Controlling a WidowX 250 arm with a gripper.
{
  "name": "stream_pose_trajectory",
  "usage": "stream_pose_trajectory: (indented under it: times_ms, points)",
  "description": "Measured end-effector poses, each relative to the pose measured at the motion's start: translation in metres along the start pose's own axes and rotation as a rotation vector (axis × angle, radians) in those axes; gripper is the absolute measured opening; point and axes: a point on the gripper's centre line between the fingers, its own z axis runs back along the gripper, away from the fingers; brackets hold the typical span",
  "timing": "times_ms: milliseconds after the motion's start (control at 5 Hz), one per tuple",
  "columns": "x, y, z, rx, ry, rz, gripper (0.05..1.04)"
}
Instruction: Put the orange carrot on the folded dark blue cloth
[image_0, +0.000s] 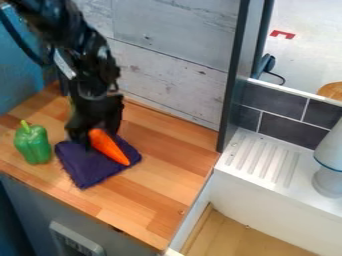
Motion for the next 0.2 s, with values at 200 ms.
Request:
stream_pose_trajectory:
  times_ms: [200]
  points:
    - [0.0047,-0.0036,0.0468,-0.027,0.021,0.019,1.002]
